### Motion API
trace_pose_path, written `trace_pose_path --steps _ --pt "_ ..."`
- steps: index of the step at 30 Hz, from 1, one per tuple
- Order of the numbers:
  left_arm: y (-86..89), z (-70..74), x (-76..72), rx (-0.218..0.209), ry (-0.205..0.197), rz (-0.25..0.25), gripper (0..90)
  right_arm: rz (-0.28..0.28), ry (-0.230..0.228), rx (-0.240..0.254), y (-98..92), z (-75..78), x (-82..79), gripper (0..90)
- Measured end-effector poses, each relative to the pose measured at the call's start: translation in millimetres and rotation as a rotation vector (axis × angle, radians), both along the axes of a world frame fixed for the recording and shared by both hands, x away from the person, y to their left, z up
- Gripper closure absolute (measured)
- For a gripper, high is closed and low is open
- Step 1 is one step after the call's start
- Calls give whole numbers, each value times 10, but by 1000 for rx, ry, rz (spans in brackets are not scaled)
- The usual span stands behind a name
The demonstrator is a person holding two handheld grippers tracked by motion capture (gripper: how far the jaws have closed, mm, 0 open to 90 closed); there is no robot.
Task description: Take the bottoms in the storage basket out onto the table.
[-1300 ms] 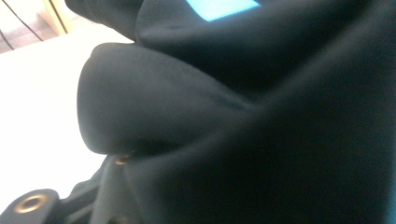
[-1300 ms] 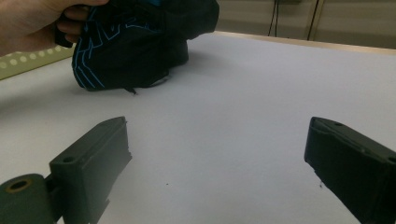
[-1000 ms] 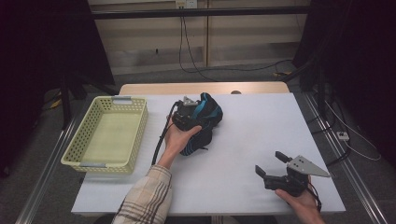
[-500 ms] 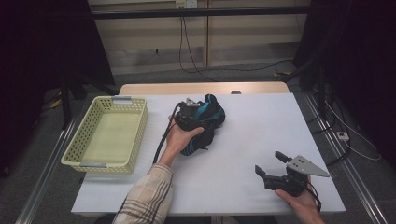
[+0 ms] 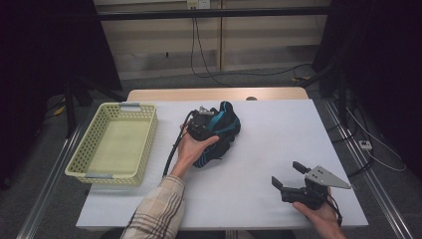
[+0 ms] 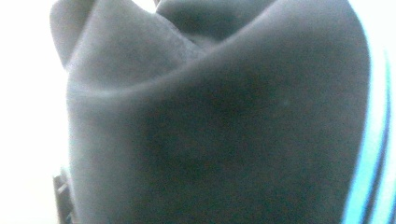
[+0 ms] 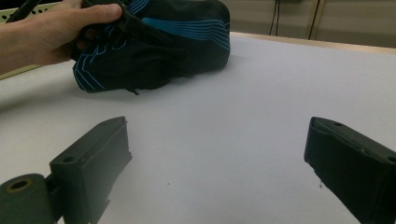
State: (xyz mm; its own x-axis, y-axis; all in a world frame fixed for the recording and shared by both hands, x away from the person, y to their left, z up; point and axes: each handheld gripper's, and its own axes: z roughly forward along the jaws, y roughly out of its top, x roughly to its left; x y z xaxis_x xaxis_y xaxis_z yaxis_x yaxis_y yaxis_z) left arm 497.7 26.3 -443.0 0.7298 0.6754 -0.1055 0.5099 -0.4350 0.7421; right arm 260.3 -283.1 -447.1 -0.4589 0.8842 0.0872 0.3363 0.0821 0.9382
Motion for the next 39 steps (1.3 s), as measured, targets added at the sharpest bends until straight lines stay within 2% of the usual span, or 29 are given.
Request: trace_pose_path --steps 1,3,4,8,14,16,18,21,26,31,36,39 --pt "2 3 -4 8 -4 1 87 0 1 0 1 -1 1 65" --pt "-1 23 -16 -8 -6 12 82 0 1 0 1 -1 1 66" --pt "3 42 -23 -2 -29 14 76 0 1 0 2 -1 2 66" --pt "2 102 -51 -10 -59 11 61 1 6 2 -2 -9 9 66" --pt "28 231 -102 -64 -107 -5 54 5 11 8 -4 -19 26 66" --pt "36 275 -130 -69 -125 -20 60 3 12 11 -12 -21 25 66" --pt "35 307 -160 -56 -154 -13 76 2 12 13 -17 -20 24 66" --pt "45 339 -193 -92 -163 -13 78 1 13 15 -18 -20 25 66" --pt "63 372 -237 -129 -162 -7 83 2 10 12 -21 -16 22 66" --pt "101 405 -265 -114 -185 3 75 -1 9 17 -23 -16 17 66" --pt "161 448 -271 -119 -205 14 71 -12 11 19 -54 -20 14 66" --pt "181 473 -285 -140 -210 13 70 -18 10 17 -66 -21 7 66"
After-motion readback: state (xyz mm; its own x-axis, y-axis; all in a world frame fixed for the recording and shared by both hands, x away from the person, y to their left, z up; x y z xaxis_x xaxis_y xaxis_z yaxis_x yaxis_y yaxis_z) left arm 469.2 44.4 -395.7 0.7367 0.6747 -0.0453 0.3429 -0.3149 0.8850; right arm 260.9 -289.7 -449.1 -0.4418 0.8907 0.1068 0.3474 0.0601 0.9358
